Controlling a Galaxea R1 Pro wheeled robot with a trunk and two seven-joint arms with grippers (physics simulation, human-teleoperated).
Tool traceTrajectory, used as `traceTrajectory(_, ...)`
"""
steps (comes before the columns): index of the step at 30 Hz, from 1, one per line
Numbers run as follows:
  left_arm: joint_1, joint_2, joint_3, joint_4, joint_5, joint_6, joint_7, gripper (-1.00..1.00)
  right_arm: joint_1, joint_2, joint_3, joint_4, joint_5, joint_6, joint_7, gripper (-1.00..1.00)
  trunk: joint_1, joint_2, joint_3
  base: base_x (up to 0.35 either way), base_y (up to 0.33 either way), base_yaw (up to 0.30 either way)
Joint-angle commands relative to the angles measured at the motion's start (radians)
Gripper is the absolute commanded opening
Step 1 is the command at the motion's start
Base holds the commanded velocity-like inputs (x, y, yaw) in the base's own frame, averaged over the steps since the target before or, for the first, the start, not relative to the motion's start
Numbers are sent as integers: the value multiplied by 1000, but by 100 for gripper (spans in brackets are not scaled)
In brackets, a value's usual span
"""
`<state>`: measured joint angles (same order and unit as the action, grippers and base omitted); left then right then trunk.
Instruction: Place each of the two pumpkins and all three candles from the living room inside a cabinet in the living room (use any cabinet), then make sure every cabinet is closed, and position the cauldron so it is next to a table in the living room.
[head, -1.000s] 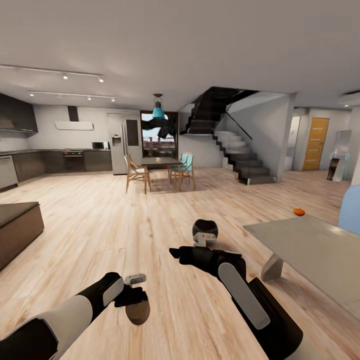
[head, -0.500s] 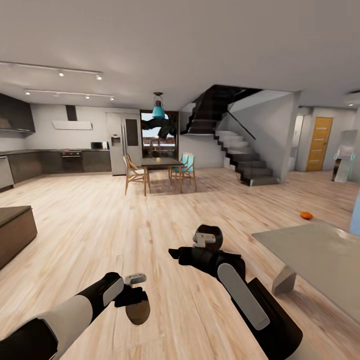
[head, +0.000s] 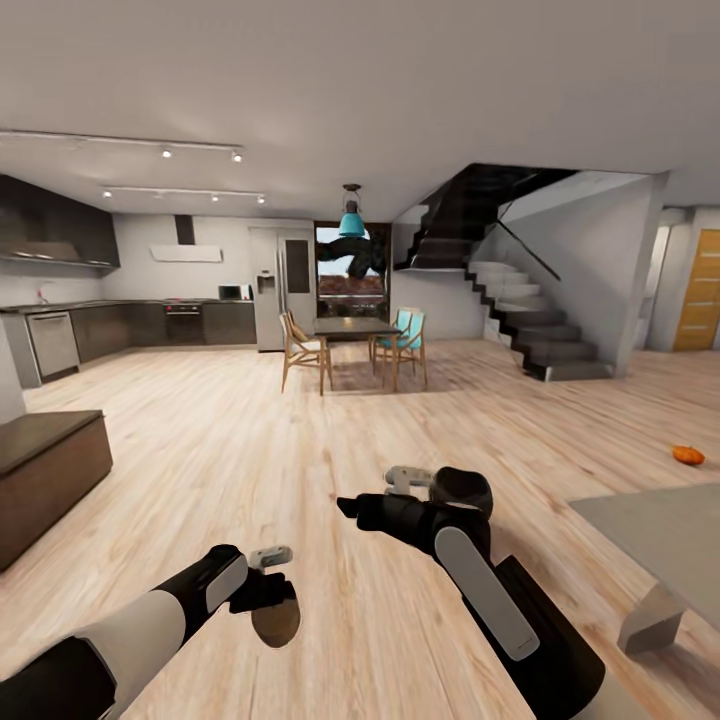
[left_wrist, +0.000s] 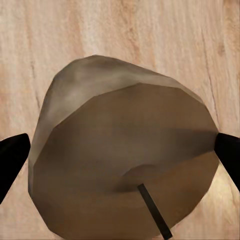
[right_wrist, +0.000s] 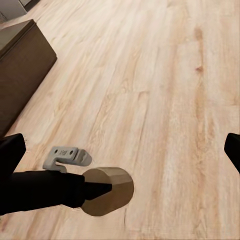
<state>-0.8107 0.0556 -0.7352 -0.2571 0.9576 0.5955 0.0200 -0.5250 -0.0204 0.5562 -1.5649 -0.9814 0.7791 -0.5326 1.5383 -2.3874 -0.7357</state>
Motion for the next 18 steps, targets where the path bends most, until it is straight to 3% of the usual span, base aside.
traceTrajectory(1, -1, 1, -4, -2, 6, 3, 3, -100, -1, -1, 2, -1, -9, 0, -10, 100, 0, -1, -1, 336, 49, 277)
traceTrajectory(12, -1, 0, -4, -2, 6, -1, 3, -100, -1, 0, 3, -3, -10, 0, -10, 100, 0, -1, 3, 336, 10, 275)
traceTrajectory(18, -1, 1, -4, -2, 6, -2, 3, -100, -1, -1, 3, -3, -9, 0, -9, 100, 0, -1, 3, 336, 0, 96)
